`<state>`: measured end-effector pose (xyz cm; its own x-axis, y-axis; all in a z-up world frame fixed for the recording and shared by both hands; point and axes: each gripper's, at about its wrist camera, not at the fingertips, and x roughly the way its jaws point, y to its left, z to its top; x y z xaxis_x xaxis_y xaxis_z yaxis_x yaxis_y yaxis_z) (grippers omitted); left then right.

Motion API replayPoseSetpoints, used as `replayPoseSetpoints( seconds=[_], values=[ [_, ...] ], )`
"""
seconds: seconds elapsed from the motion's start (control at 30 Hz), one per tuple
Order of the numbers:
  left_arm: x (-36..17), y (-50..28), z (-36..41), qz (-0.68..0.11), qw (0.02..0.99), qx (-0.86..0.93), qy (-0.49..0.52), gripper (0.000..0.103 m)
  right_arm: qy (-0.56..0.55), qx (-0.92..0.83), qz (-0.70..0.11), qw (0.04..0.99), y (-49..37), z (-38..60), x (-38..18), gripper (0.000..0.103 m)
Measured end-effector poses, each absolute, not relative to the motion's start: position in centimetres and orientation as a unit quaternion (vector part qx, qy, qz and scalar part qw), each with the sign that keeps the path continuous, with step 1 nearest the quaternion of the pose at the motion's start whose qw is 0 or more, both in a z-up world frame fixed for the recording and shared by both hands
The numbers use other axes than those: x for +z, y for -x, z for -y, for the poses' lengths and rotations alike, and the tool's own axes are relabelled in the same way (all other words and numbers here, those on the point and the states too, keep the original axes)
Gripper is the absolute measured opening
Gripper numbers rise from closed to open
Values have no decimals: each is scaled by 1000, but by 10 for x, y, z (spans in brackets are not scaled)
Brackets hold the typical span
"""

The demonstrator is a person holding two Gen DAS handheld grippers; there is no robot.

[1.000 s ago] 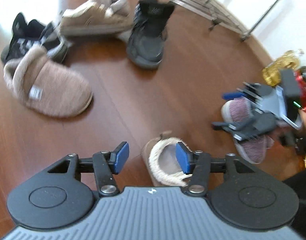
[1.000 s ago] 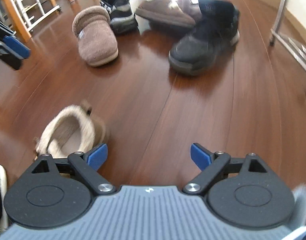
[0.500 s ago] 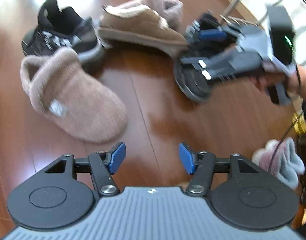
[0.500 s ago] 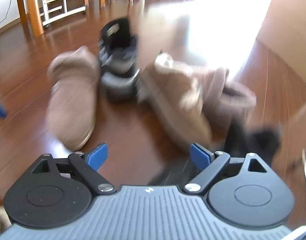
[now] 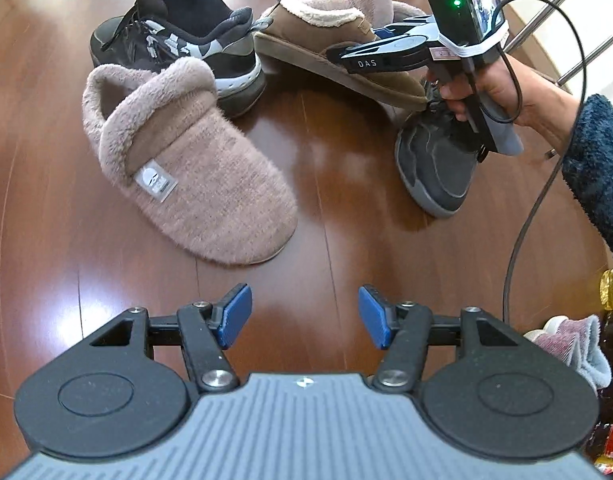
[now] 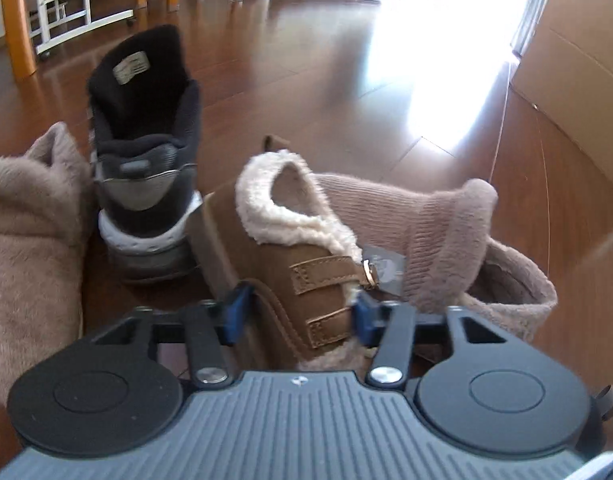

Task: Organize scattered shoes
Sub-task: 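Grasp the second tan buckled shoe with the right gripper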

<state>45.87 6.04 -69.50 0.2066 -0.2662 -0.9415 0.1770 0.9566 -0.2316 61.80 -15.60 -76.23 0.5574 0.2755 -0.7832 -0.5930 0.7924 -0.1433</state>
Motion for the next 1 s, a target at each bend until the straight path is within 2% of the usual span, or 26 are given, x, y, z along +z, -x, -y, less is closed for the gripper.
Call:
replayPoseSetpoints(
  seconds=[0.07,0.13,0.23,0.37,0.47,0.57,0.67,0.73,0.83,0.9,0.93,1.0],
  values=[
    [-694,-456,-60,-612,777,-145,35,62,186,251,-395,864,-610,157,-757,28],
    [-693,-452,-60,-608,779,-150,34,62,118,247,-396,877,-594,165,-739,25],
    [-690,-445,-61,-607,779,-157,34,62,-13,245,-413,877,-562,193,-711,25],
    [-694,-428,-59,-615,767,-181,24,62,-89,247,-415,871,-474,235,-681,26],
    [-703,-414,-51,-629,752,-197,7,62,-110,217,-433,868,-404,263,-674,26],
    [-713,-402,-38,-642,736,-214,-14,62,-89,164,-465,865,-317,282,-681,26],
    [-722,-387,-21,-649,721,-239,-48,62,-49,127,-490,861,-270,278,-697,27],
    [-725,-376,-13,-645,717,-254,-75,62,1,108,-516,850,-232,265,-718,31],
    [-727,-361,-15,-641,710,-272,-108,62,-48,137,-575,806,-197,252,-743,38],
    [-729,-346,-24,-640,700,-291,-128,62,-73,168,-570,801,-184,251,-737,49],
    [-731,-336,-31,-639,690,-309,-141,62,-63,170,-564,806,-181,252,-732,62],
    [-735,-316,-38,-635,669,-347,-169,62,-32,173,-554,814,-178,259,-720,64]
  ],
)
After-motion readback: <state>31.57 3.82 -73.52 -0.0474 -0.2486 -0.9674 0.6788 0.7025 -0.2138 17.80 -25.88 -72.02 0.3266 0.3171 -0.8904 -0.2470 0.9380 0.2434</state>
